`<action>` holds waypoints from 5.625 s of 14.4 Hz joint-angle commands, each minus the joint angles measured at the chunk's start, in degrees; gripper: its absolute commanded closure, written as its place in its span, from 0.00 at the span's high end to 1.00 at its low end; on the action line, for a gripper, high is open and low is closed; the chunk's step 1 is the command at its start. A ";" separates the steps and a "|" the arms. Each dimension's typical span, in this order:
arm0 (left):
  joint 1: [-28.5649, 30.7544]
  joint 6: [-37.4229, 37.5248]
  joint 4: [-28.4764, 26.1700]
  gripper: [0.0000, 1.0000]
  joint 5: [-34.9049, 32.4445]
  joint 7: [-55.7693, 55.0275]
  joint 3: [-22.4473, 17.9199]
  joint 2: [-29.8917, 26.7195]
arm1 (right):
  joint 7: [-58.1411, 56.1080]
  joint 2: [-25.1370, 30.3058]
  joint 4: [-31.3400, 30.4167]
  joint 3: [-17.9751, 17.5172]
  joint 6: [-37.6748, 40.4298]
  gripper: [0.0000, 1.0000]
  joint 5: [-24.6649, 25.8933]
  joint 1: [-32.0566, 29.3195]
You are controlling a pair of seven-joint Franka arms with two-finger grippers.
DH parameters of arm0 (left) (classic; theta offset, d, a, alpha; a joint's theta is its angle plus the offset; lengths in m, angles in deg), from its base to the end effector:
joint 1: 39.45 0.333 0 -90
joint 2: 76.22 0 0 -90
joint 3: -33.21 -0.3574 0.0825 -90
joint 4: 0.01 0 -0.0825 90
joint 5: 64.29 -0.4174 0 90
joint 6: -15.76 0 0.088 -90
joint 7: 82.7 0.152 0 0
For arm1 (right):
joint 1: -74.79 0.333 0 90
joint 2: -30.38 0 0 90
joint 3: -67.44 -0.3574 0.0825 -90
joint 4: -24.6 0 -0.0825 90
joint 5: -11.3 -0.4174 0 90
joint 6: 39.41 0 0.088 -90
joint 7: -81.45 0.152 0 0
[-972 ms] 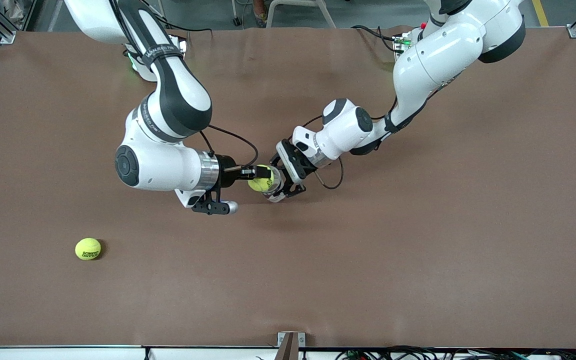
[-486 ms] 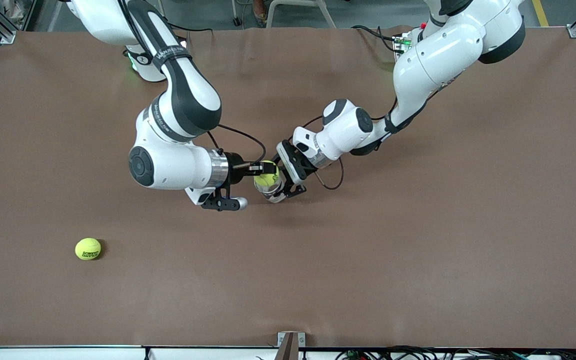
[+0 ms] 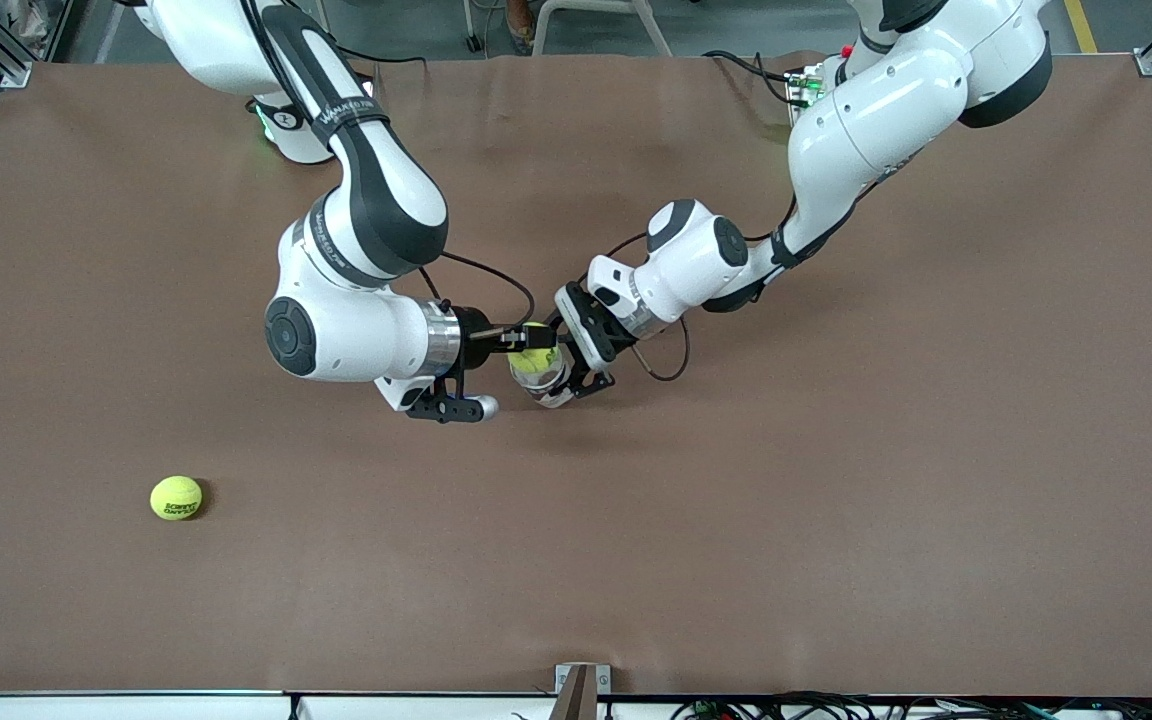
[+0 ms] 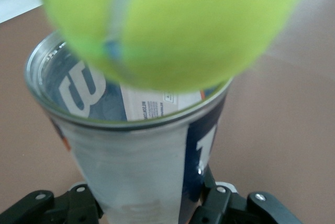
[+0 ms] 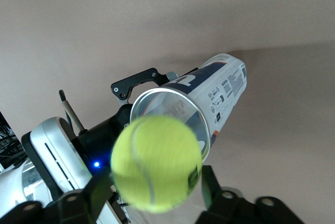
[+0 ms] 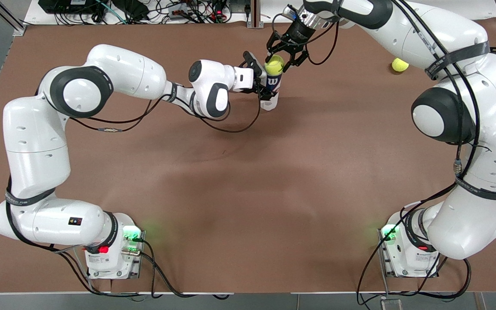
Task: Insert tennis ball vertically with right arm
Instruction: 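Open the right gripper to drop the ball into the can, then reach the right gripper to the second tennis ball and grasp it, then carry the second ball over the can opening with the right gripper, then open the right gripper to drop the second ball into the can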
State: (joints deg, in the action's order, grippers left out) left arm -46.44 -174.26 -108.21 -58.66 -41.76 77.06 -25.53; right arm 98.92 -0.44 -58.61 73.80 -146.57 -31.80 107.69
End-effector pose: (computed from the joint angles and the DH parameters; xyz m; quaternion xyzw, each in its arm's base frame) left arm 0.5367 -0.5237 0.1892 0.7824 -0.4625 0.3242 0.2626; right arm 0.6280 0.4202 0.3683 -0.9457 0.0483 0.1682 0.2741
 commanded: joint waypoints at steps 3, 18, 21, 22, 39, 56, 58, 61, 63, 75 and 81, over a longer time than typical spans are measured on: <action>0.48 -0.97 0.01 0.68 -0.09 0.55 0.53 0.20 | 1.51 0.67 -0.29 0.50 0.19 1.00 -0.14 -0.46; 0.40 -0.97 0.01 0.80 -0.09 0.55 0.44 0.20 | -37.40 -7.50 0.41 1.47 -8.33 1.00 39.06 -29.55; 0.40 -0.97 0.01 0.80 -0.09 0.55 0.44 0.20 | -43.98 -11.01 0.41 1.47 -14.64 1.00 39.15 -31.84; 0.40 -0.97 0.01 0.80 -0.09 0.55 0.44 0.20 | -46.01 -11.89 0.50 1.47 -15.53 1.00 38.97 -32.19; 0.40 -0.97 0.01 0.80 0.08 0.55 0.44 0.29 | -55.79 -16.56 0.68 1.38 -24.24 0.90 38.88 -35.45; 0.40 -0.97 0.01 0.80 0.08 0.55 0.44 0.29 | -29.46 0.05 3.67 -5.37 10.65 0.20 13.98 -25.43; 0.40 -0.97 0.10 0.80 0.08 0.55 0.44 0.29 | -21.72 -0.12 3.67 -6.79 9.78 0.20 4.46 -22.72; 0.48 -0.97 0.10 0.80 0.08 0.55 0.44 0.29 | -13.98 -0.47 4.28 -6.70 3.11 0.20 2.41 -15.52; 0.48 -0.97 0.10 0.80 0.08 0.55 0.44 0.29 | -8.09 -0.74 4.46 -6.70 -0.40 0.20 2.58 -11.03; 0.48 -0.97 0.19 0.80 0.08 0.55 0.44 0.29 | -1.65 -0.83 3.05 -6.53 -2.71 0.22 7.06 -4.95; 0.48 -0.97 0.19 0.80 0.08 0.55 0.44 0.37 | -1.56 -0.91 2.00 -6.53 -2.44 0.47 9.96 -4.42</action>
State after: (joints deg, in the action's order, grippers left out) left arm -46.27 -174.28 -108.14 -58.67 -41.76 77.00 -25.40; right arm 96.39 -1.95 -55.77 66.96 -148.99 -22.66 102.61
